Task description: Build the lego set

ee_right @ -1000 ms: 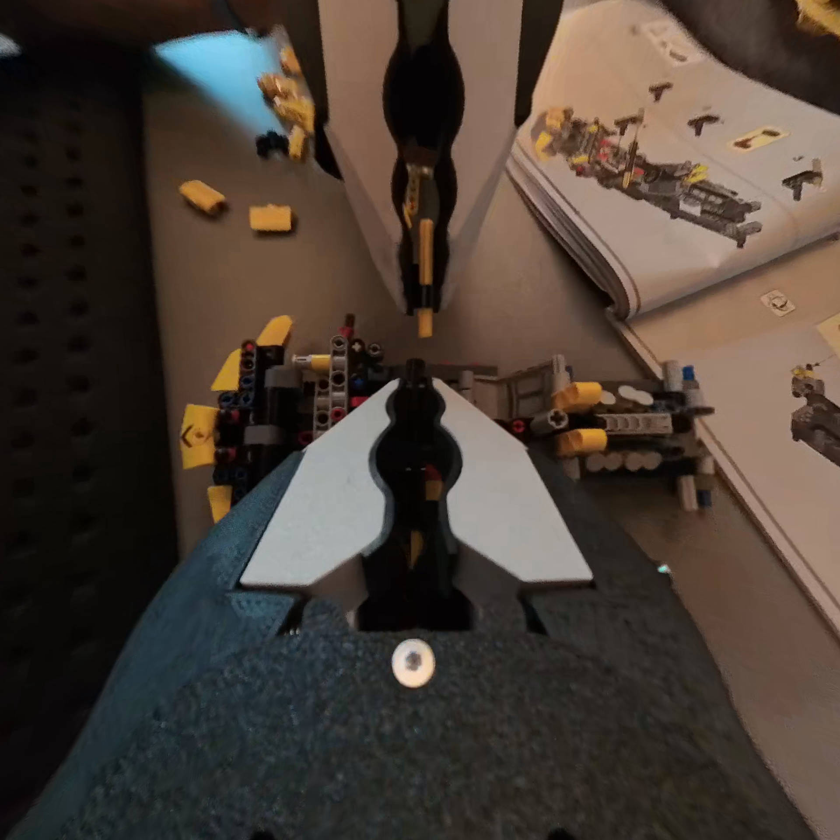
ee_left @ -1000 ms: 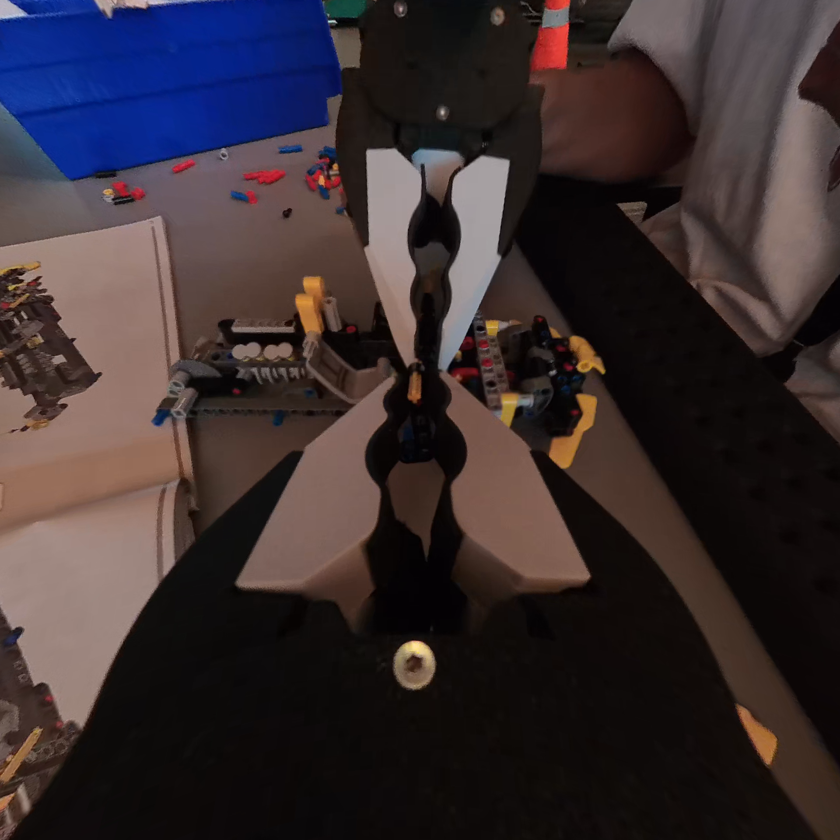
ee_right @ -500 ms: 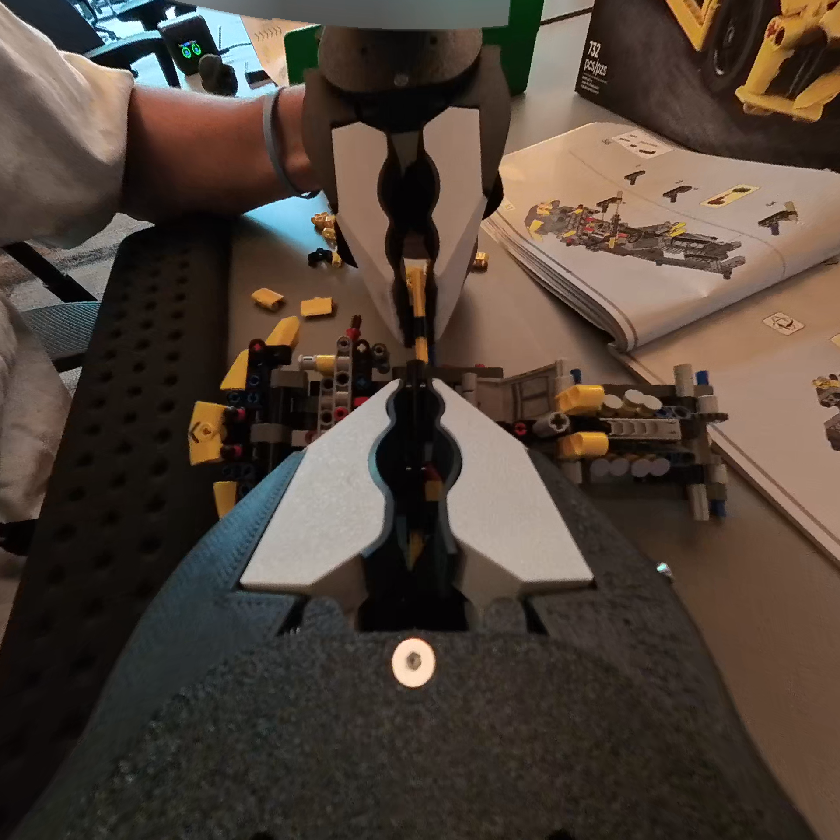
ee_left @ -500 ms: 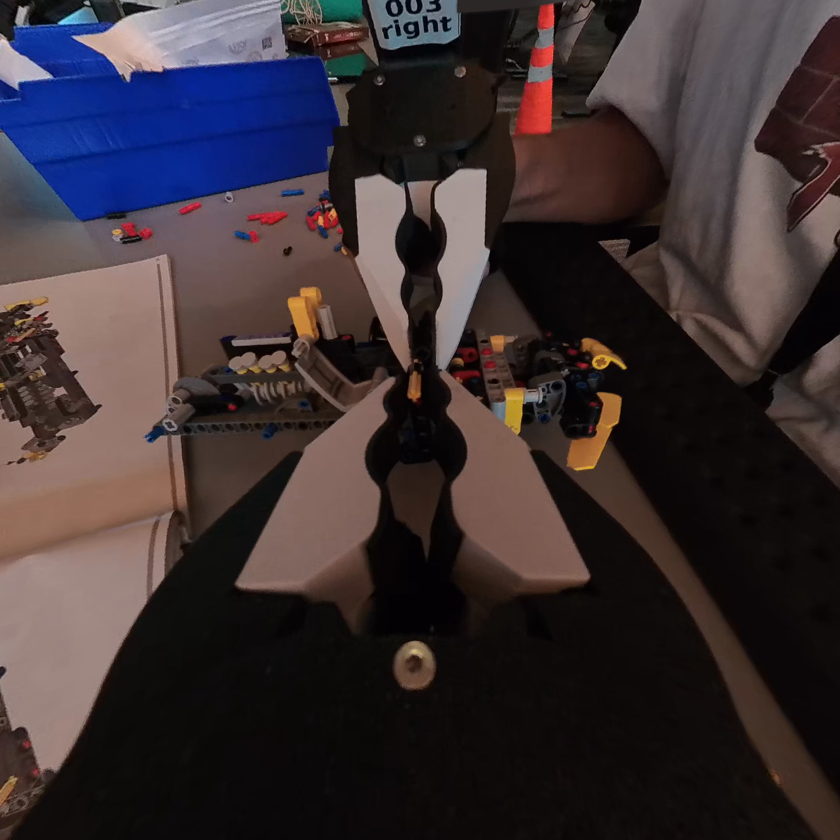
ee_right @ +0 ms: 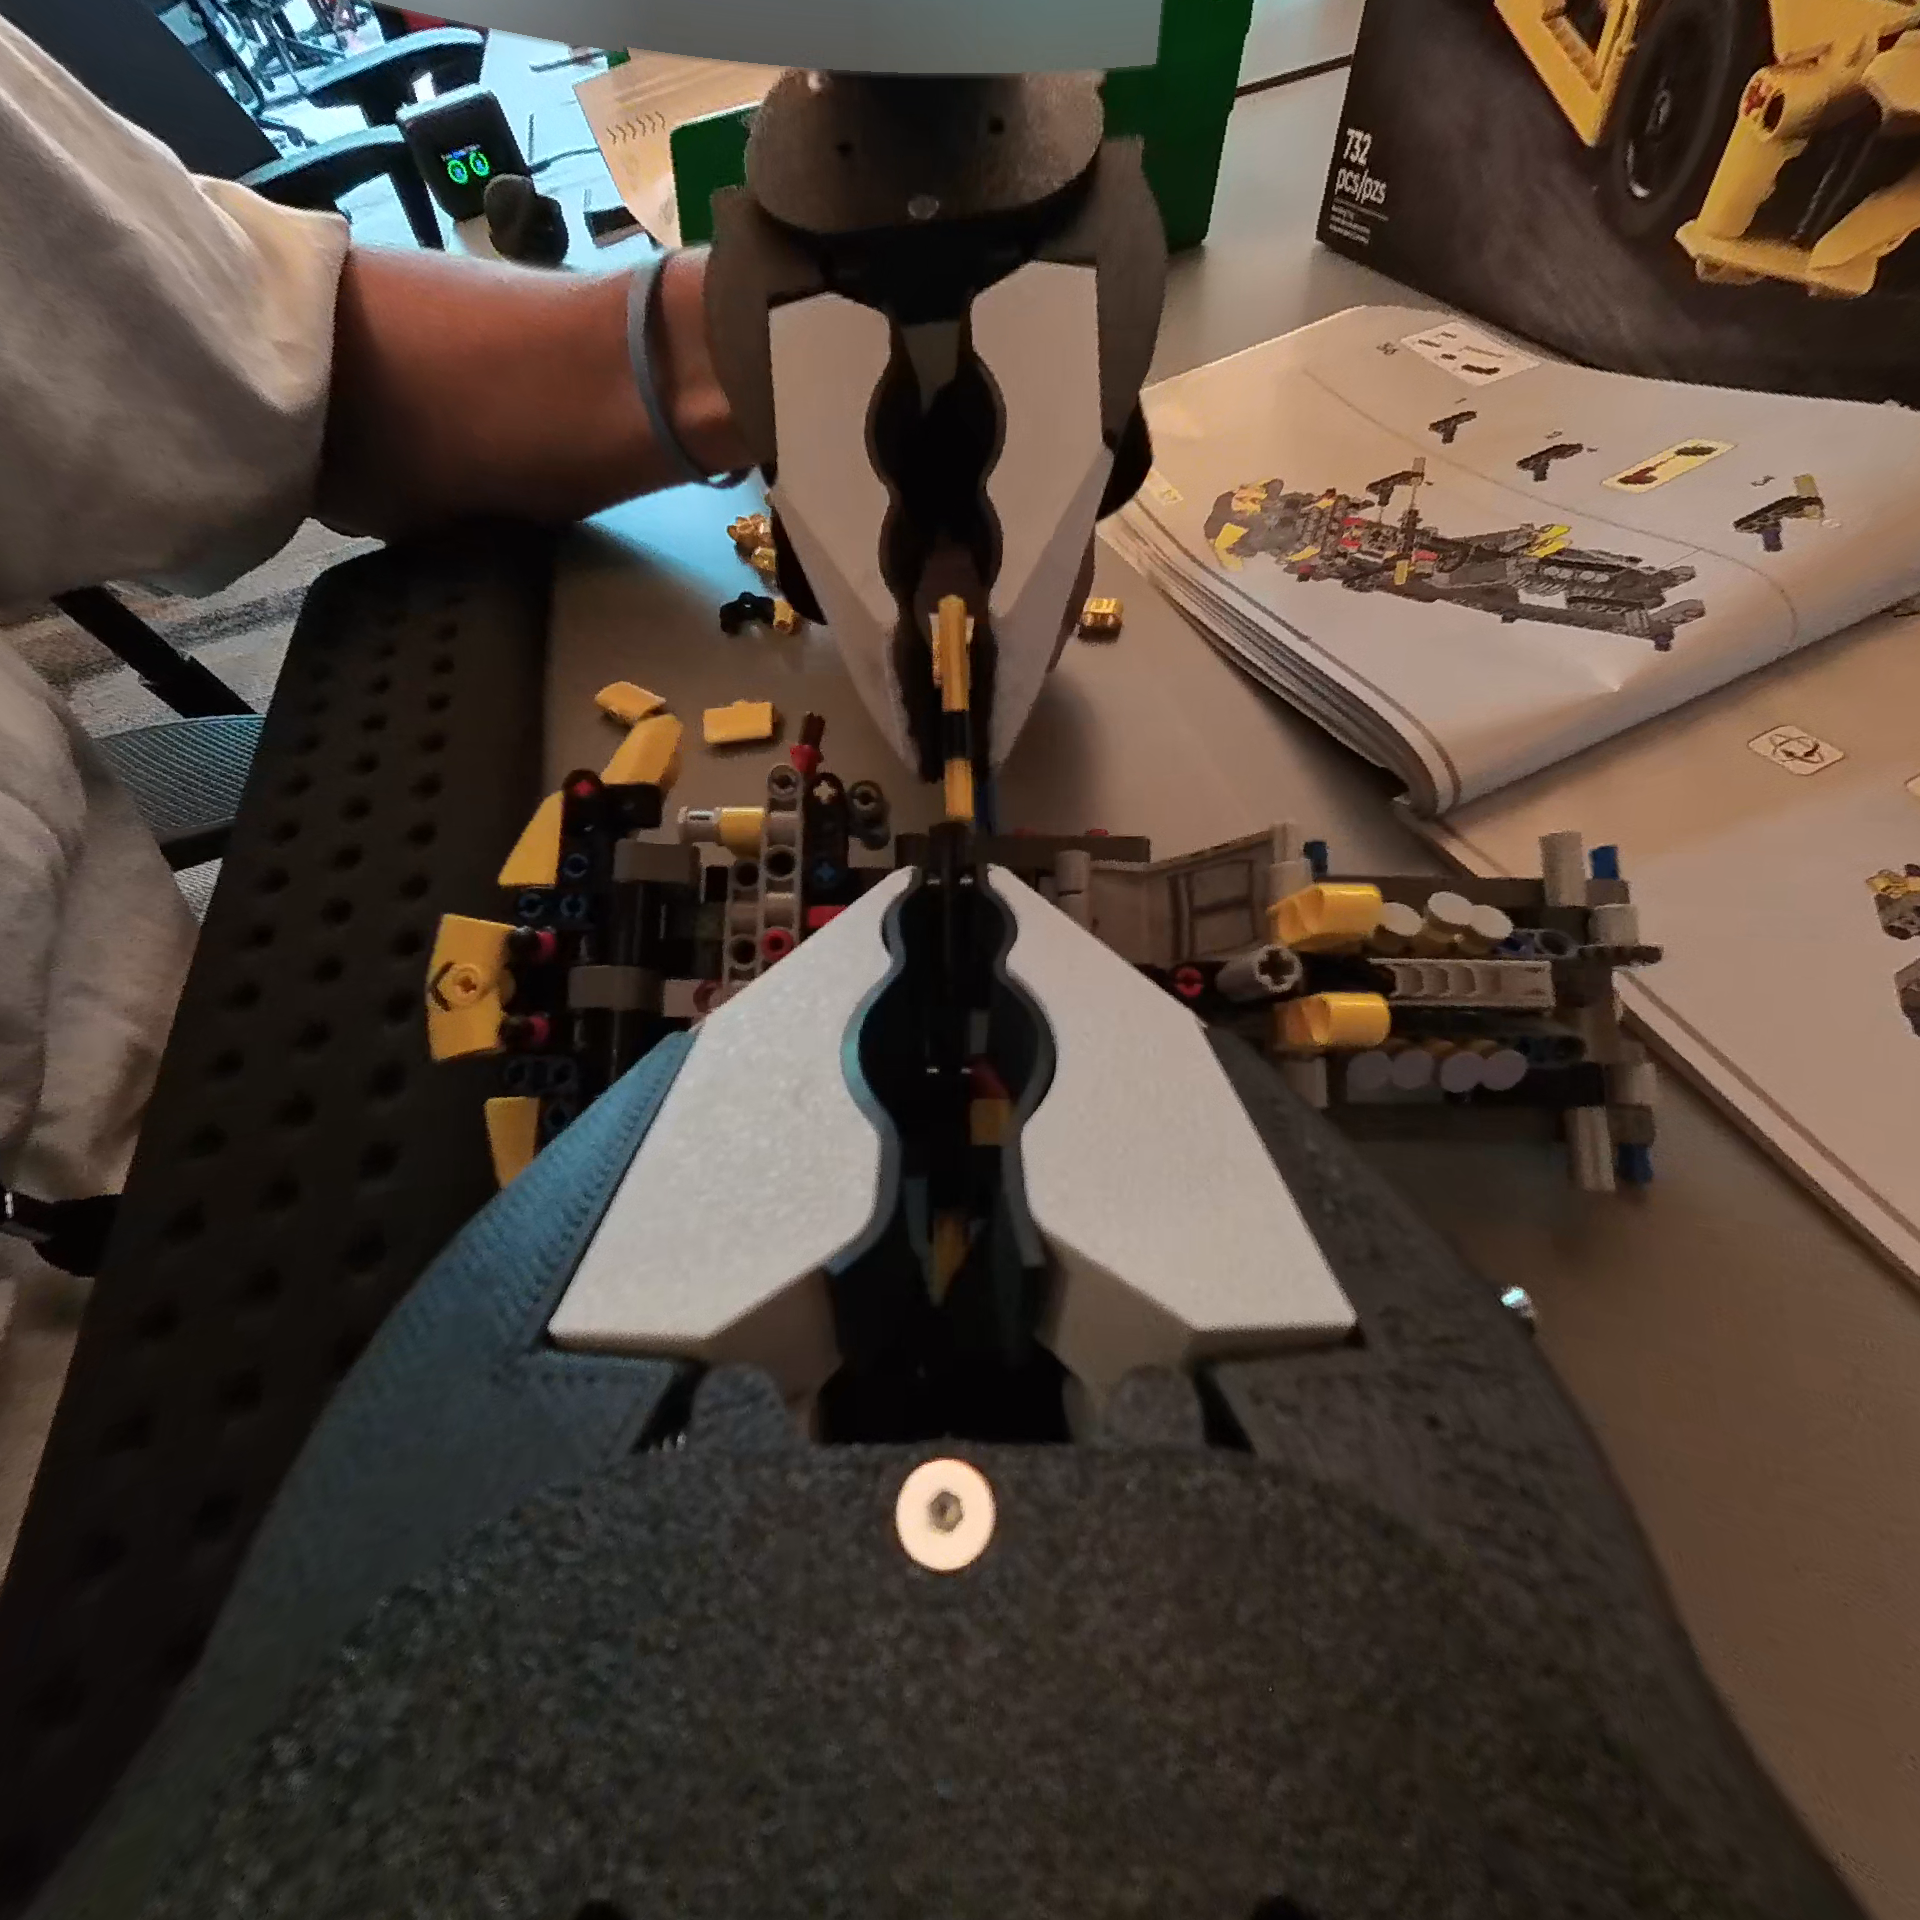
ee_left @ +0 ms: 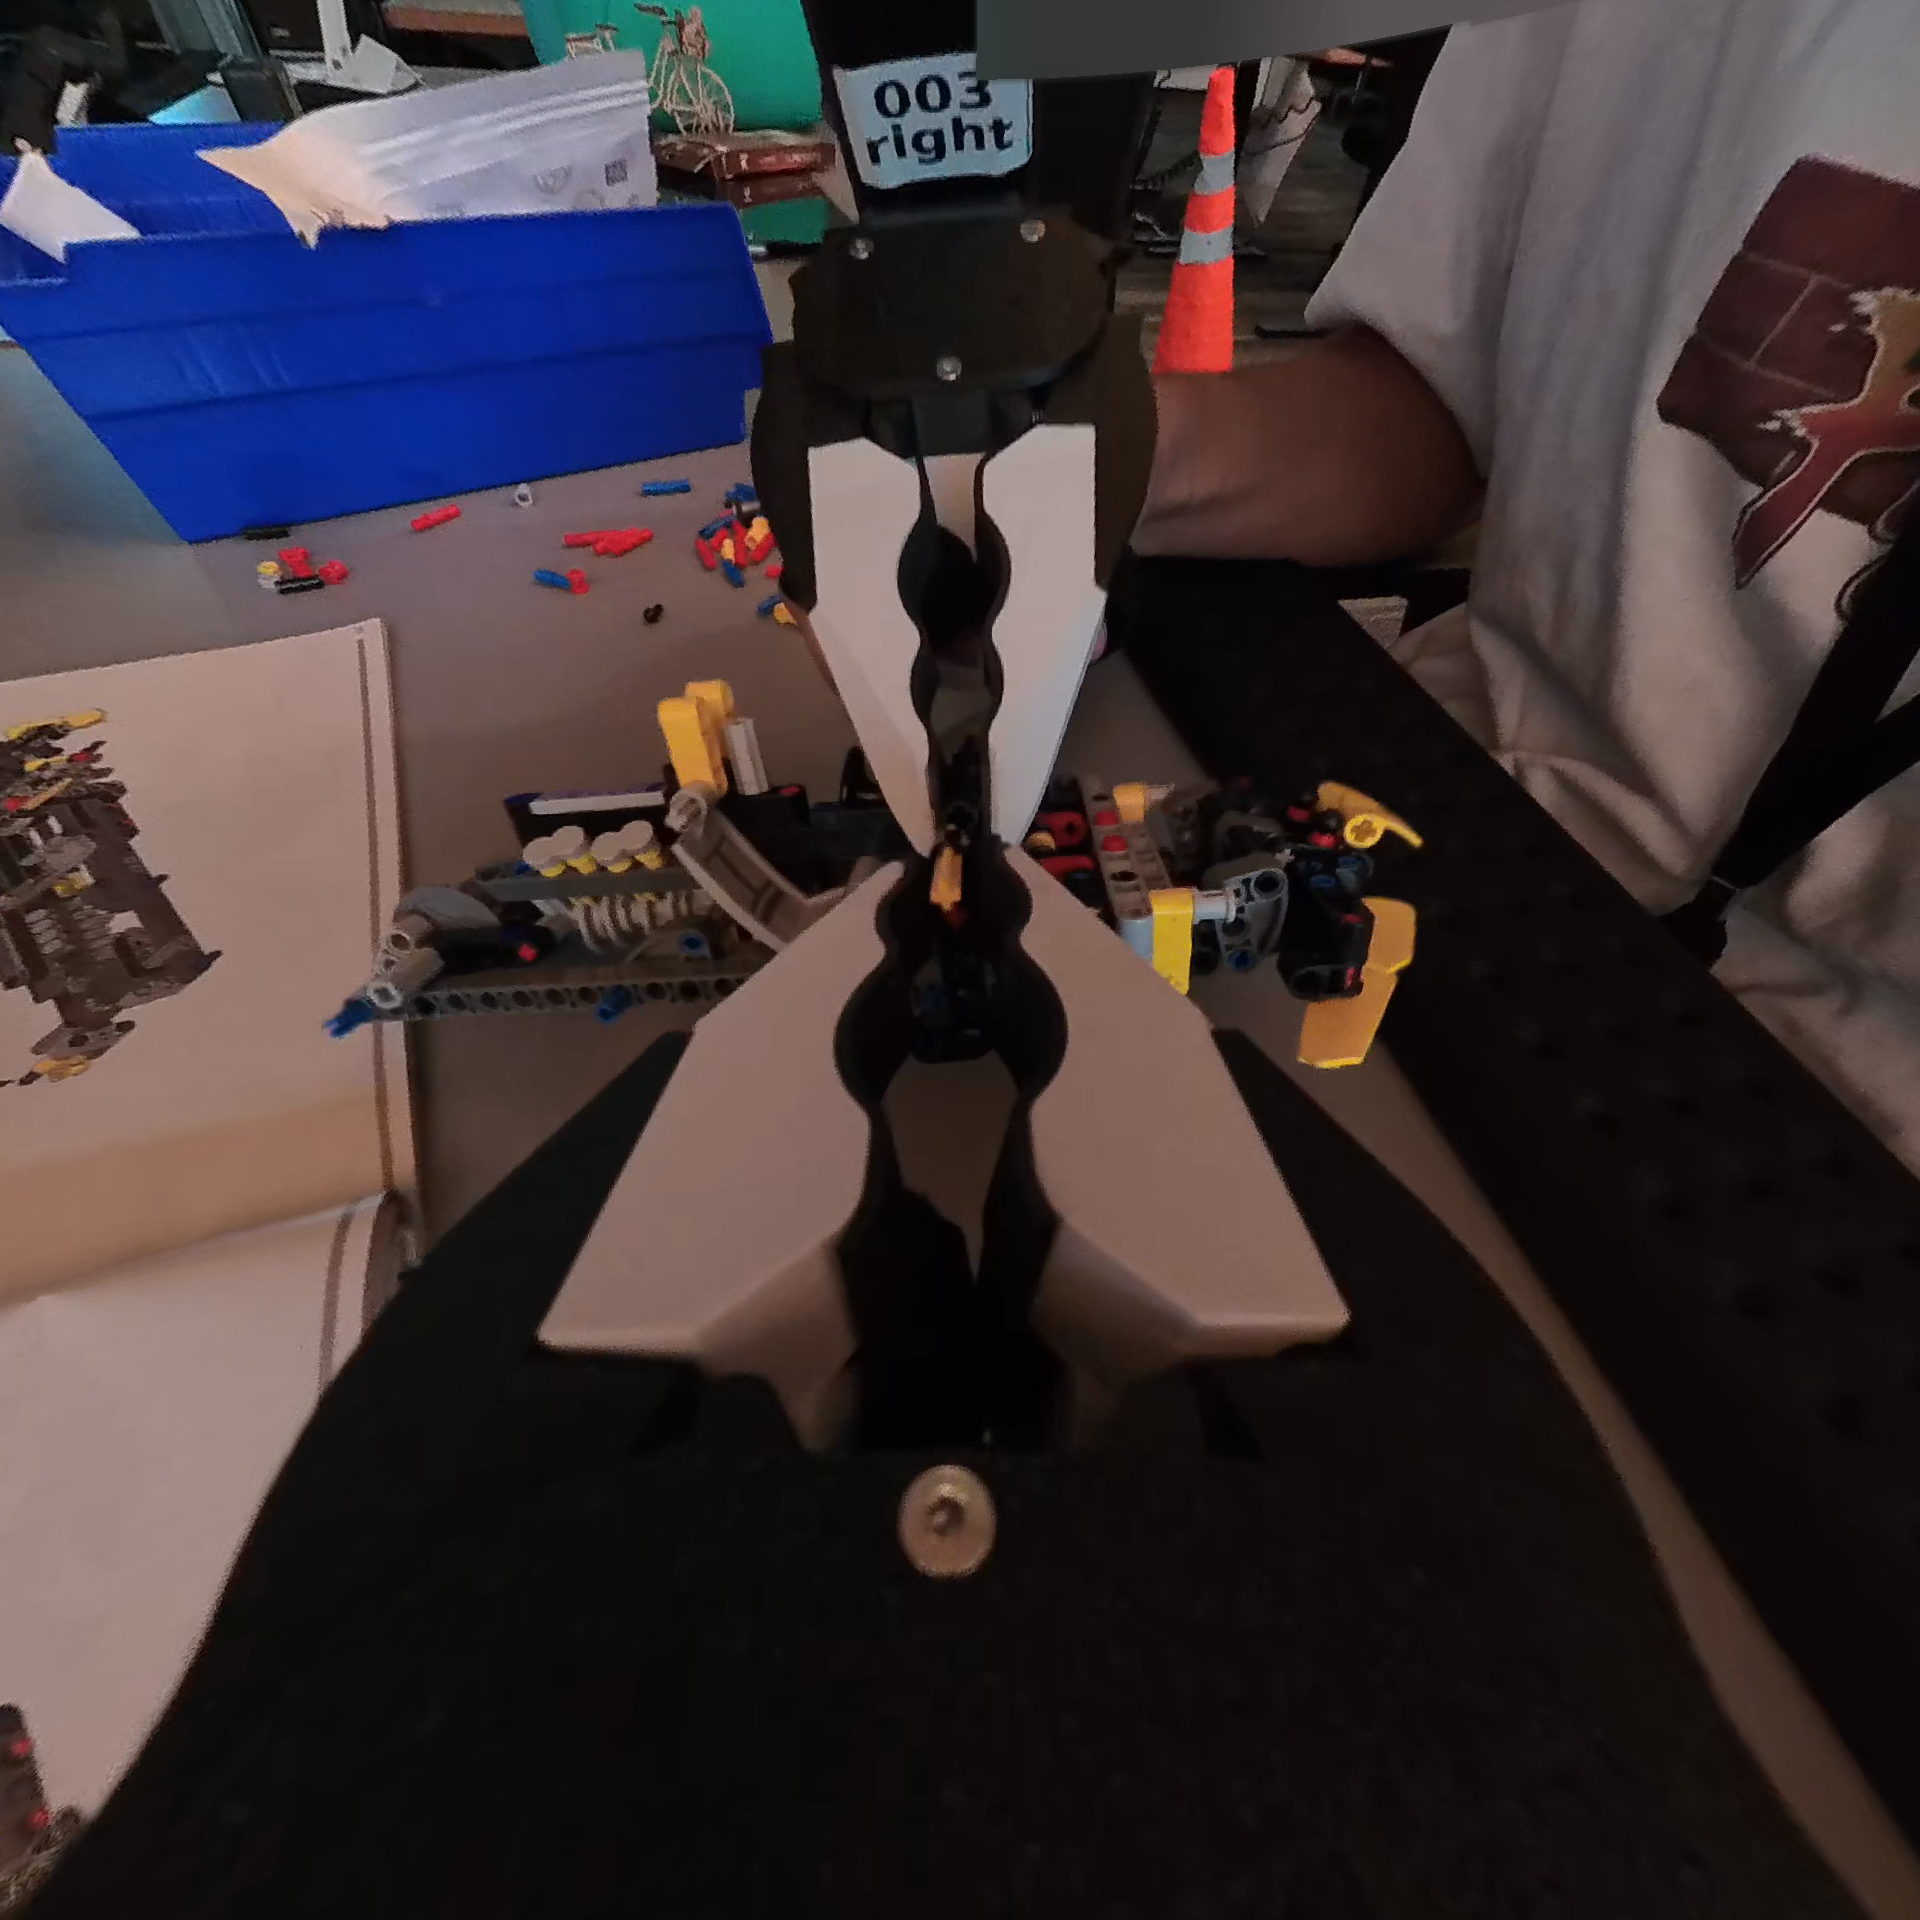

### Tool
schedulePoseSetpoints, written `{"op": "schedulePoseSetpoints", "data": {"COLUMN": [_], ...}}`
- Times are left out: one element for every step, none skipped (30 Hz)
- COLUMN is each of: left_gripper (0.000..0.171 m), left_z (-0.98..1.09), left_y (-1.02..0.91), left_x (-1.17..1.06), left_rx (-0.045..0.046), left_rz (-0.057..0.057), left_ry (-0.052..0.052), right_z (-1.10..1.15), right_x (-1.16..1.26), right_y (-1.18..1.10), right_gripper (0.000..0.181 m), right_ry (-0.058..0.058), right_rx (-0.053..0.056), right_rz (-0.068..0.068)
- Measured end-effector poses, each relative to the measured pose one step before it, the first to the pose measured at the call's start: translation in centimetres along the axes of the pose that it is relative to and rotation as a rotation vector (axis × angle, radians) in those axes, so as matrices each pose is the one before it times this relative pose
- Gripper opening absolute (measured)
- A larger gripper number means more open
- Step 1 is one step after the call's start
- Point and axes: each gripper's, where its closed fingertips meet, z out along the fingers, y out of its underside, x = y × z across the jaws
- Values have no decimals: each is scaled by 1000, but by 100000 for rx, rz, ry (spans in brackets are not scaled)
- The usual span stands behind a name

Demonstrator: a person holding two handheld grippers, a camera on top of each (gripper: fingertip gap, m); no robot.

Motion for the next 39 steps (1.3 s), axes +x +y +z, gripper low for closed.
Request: {"op": "schedulePoseSetpoints", "data": {"left_gripper": [5, 5, 5, 4, 4, 4, 5, 5, 5, 5, 5, 5, 5, 5, 5, 5, 5, 5, 5, 4, 5, 5, 5, 5, 5, 5, 5, 5, 5, 5, 5, 5, 4, 4, 4, 4, 4, 4, 4], "left_z": [104, 61, -10, -135, -254, -324, -264, -86, 99, 238, 289, 242, 136, 41, -18, -46, 3, 24, 28, 39, 40, 64, 61, 33, 12, -17, -15, 1, 23, 59, 99, 117, 101, 100, 95, 80, 31, 50, 59], "left_y": [159, 44, 25, -49, -244, -438, -442, -262, 78, 357, 330, 189, -53, -27, 29, -33, -2, 9, 67, 130, 125, 78, 52, 58, 48, -5, -28, -3, -14, 47, 92, 86, 82, 94, 110, 144, 116, 130, 147], "left_x": [-59, 17, -46, -143, -132, -64, -48, -8, 106, 105, 119, 157, 8, 71, 105, 1, 39, 2, -123, -42, 42, 53, 37, 35, 15, 1, 17, 18, -44, -28, 0, 45, 37, -10, -11, -8, 20, 94, 117], "left_rx": [-488, -74, -344, -249, 862, 2130, 2237, 1402, -411, -2017, -1703, -988, 270, -53, -461, -24, -72, -52, -397, -805, -751, -405, -368, -420, -268, 97, 284, 100, 133, -222, -457, -101, 233, 217, -91, -709, -756, -943, -1109], "left_rz": [181, 214, 501, 913, -108, -1062, -1458, -594, 286, 821, 1030, 513, 459, 140, 93, 234, 10, 30, 86, -287, 31, 305, 4, 17, 89, -80, -275, -334, -63, 28, 353, -105, -772, -714, -515, -46, 109, 41, 456], "left_ry": [-471, -235, -517, -994, -561, 215, 449, 244, 376, 76, -43, 317, -404, 243, 675, -93, 145, -80, -801, -142, 299, 102, -12, -4, 46, 84, 232, 262, -223, -381, -402, -24, 340, 140, 118, 70, 123, 470, 413], "right_z": [-51, 18, 46, 9, -22, -13, 11, 41, 29, 18, 9, -14, -7, -15, -15, -7, -8, 7, 0, 2, 15, 21, 14, -2, 12, 14, -3, -4, -31, -45, -54, -51, -29, -12, -15, 21, 49, 61, 55], "right_x": [30, 90, 59, -28, 9, 8, 21, 19, -4, -36, -71, -49, -43, -28, 6, 0, -40, -24, 29, 48, 5, -10, -18, -24, -11, -2, -13, -16, 16, 42, 24, -12, -39, 1, 52, 16, 8, -47, -109], "right_y": [-45, 165, 150, -31, -87, -37, 20, 69, 22, -30, -35, -65, -31, 2, 1, -35, -31, -10, 30, 68, 72, 19, 28, 76, 37, 9, -42, -19, -3, -51, -28, 34, 75, 94, 71, 111, 105, 88, 133], "right_gripper": [6, 7, 7, 7, 6, 7, 7, 7, 7, 7, 7, 7, 7, 6, 7, 7, 7, 7, 7, 7, 7, 7, 7, 7, 7, 7, 7, 7, 7, 7, 7, 7, 7, 7, 6, 7, 7, 7, 7], "right_ry": [217, 488, 237, -164, 158, 12, 89, 61, 185, -53, -417, -266, -254, -165, 165, 134, -280, -255, 89, 170, 79, 160, -18, -193, -14, 15, 167, 45, 201, 328, 28, -363, -583, -305, 280, 218, 68, -281, -420], "right_rx": [139, -990, -583, 435, 501, 101, -241, -412, -74, 248, 189, 349, 122, -48, -19, 274, 205, 29, -204, -355, -513, -10, -189, -472, -56, -41, 164, -64, -115, 281, 54, -379, -246, -220, -178, -665, -601, -362, -760], "right_rz": [-139, -439, -255, 329, 68, -213, -26, -83, -148, -108, 165, 214, -5, -23, -48, 30, 167, 226, 43, -138, -134, -57, -49, -290, -133, 31, -242, -290, -149, -140, 102, 279, 378, 619, -128, -411, 84, -69, -595]}}
